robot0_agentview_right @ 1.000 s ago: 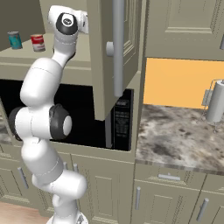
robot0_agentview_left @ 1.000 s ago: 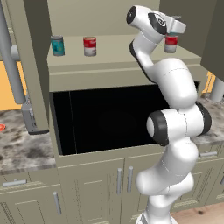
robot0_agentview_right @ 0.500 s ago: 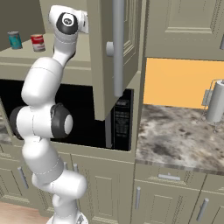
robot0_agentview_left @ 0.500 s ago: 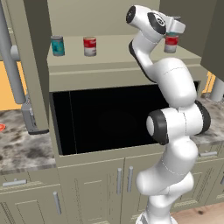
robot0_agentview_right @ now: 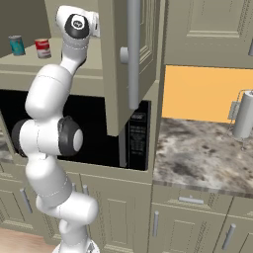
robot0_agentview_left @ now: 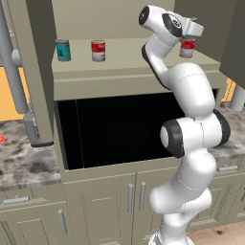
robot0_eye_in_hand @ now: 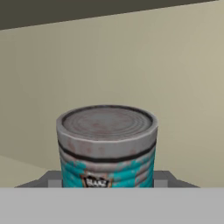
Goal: Stack two cans on top of the other two cans in the cabinet.
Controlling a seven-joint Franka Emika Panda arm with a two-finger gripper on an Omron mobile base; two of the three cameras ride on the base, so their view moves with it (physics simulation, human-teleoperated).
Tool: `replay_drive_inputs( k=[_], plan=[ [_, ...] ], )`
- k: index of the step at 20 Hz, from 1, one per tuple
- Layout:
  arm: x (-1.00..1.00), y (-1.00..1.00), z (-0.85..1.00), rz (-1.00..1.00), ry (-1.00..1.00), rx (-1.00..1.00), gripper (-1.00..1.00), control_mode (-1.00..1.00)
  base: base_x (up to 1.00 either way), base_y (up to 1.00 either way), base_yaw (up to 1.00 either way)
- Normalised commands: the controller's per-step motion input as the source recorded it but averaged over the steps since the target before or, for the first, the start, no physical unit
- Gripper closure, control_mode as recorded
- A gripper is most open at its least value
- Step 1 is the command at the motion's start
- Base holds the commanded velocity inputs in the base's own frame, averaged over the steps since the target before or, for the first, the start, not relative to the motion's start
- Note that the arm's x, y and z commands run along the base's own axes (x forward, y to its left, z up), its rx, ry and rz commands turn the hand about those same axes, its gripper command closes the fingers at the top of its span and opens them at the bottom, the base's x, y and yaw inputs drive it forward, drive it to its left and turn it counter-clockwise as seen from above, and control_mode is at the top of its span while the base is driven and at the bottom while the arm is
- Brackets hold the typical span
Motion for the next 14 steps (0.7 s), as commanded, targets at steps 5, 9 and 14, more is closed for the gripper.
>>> replay_drive_inputs(
  k=[5, 9, 14],
  plan=[
    [0.09, 0.0, 0.08, 0.0, 0.0, 0.03, 1.0, -1.0, 0.0, 0.0, 0.0],
    [0.14, 0.0, 0.06, 0.0, 0.0, 0.04, 1.0, -1.0, 0.0, 0.0, 0.0],
    [0.16, 0.0, 0.0, 0.0, 0.0, 0.01, 1.0, -1.0, 0.0, 0.0, 0.0]
  ],
)
